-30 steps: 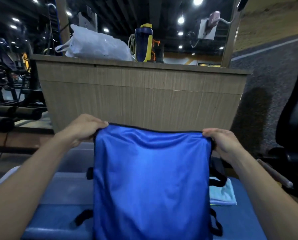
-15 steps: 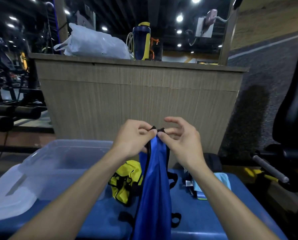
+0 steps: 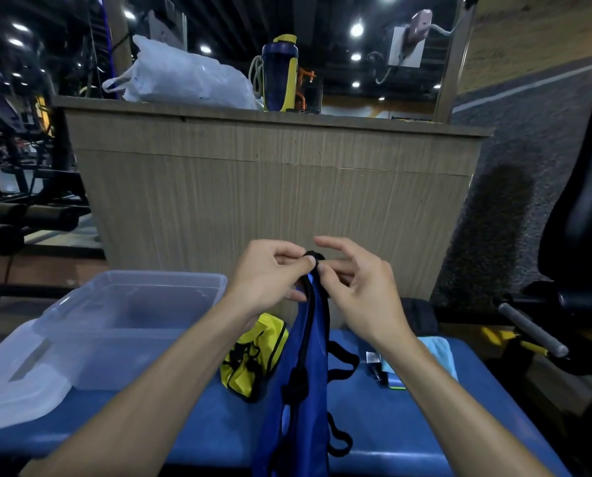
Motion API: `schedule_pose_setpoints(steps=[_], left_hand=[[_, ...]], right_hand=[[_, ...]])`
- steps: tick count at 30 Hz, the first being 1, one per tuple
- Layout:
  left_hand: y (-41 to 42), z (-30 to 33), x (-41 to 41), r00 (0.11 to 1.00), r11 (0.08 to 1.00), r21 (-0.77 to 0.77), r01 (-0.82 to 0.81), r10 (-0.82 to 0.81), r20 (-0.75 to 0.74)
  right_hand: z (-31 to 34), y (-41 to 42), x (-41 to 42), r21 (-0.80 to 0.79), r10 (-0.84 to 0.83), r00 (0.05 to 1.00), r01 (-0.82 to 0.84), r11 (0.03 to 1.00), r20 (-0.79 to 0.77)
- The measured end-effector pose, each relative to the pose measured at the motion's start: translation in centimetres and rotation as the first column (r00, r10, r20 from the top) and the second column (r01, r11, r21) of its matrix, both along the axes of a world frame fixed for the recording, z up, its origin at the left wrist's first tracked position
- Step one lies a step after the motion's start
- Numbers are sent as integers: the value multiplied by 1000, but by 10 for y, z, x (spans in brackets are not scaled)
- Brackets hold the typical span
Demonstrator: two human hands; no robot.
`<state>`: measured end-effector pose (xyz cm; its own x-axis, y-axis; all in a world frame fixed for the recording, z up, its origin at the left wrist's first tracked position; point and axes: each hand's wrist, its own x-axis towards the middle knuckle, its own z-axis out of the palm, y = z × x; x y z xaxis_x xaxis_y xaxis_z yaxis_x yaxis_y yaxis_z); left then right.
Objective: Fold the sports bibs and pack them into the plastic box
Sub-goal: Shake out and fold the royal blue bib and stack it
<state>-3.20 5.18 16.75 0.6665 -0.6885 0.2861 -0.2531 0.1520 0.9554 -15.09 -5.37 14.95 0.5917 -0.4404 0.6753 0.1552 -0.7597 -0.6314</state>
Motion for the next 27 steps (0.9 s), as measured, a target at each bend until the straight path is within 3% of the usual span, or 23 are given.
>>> schedule_pose_setpoints(steps=[5,7,11,17,27], left_hand=[[0,1,0,999,999,-17,43,-44,-32],[0,1,1,996,997,-39,72,-74,-57],[1,0,4,991,994,-70,81,-88,-96],[-1,0,1,990,993,-59,99,-104,-91],[1,-9,10,985,987,-61,151,-155,-78]], right_hand=[[-2,-4,-1,133,40,998,-45,990,43],[-1,-6,-1,170,-15,998,5,985,62],[1,-12,-4,-35,-190,982,191,981,18],[3,0,1,-352,-161,987,142,925,-24],[6,-3,2,-450,-131,989,84,889,-75]])
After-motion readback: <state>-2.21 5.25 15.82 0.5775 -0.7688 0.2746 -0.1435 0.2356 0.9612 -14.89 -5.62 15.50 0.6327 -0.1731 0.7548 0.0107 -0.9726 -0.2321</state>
